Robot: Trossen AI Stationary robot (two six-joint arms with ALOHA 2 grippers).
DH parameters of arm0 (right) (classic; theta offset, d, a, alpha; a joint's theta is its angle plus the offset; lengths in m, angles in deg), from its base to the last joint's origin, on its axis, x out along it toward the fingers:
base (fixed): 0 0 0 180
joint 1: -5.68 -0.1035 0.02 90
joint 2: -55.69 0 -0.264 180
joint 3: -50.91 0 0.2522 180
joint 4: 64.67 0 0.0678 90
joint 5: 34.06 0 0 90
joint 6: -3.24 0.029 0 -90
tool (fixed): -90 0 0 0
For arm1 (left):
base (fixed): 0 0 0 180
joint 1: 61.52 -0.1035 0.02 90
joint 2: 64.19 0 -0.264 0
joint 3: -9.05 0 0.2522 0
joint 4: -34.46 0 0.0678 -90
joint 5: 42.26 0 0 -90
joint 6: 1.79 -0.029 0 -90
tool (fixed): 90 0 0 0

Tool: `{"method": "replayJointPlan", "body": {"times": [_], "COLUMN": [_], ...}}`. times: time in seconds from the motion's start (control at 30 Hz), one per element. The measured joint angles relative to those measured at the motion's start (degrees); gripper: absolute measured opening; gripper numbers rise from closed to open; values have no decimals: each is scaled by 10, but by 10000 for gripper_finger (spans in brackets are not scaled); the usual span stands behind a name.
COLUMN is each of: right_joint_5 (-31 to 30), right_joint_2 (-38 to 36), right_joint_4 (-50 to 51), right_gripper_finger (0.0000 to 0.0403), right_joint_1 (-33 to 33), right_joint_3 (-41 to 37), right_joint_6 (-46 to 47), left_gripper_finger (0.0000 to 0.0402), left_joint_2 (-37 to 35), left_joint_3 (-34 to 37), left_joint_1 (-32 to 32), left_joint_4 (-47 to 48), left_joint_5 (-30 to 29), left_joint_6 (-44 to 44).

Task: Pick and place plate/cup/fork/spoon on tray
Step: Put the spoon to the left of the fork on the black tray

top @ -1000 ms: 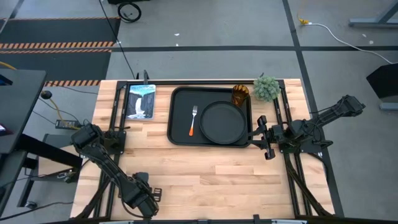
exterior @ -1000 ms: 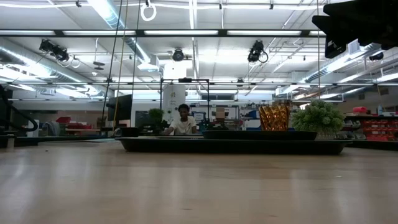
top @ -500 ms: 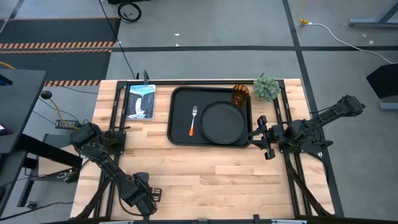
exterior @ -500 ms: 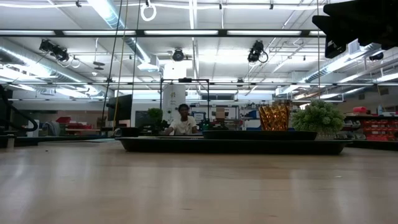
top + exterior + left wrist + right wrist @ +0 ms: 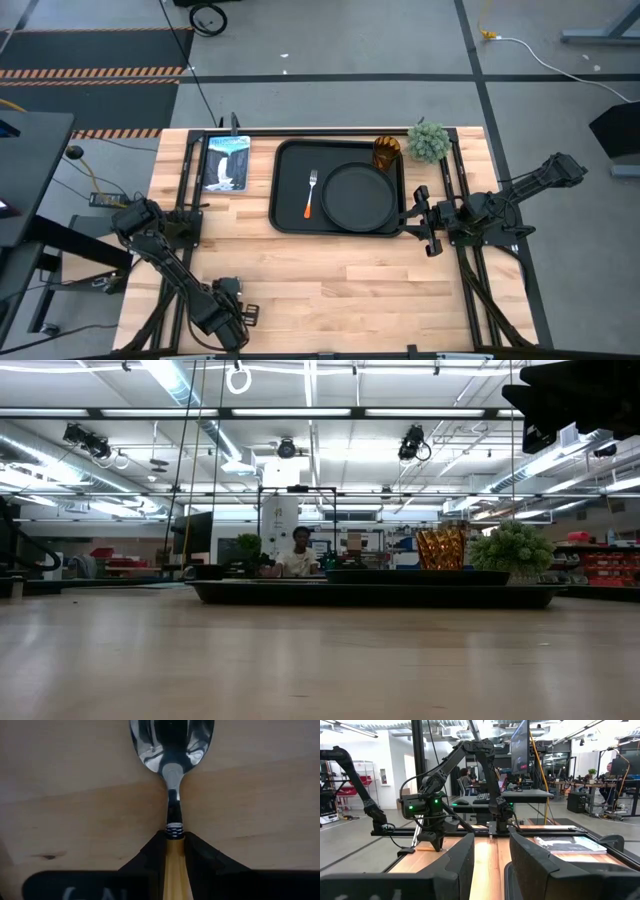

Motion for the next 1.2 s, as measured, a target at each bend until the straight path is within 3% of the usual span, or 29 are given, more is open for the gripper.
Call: {"method": "replayJointPlan", "body": {"times": [0.23,0.4,0.67,0.9,1.2], "right_joint_5": [0,0,0,0,0], "right_joint_2": [0,0,0,0,0], "right_joint_4": [0,0,0,0,0], "right_gripper_finger": [132,132,132,132,132], "right_joint_1": [0,0,0,0,0], "right_joint_3": [0,0,0,0,0], "right_joint_6": [0,0,0,0,0], "left_gripper_finger": [59,60,61,61,62], "left_joint_2": [2,5,4,3,3], "left_joint_3": [-10,-45,-104,-132,-139], "left_joint_1": [0,-3,-32,-109,-285], "left_joint_4": [17,112,189,248,204], "left_joint_5": [-6,-32,-75,-168,-253], "left_joint_6": [-1,-3,-20,-103,-308]}}
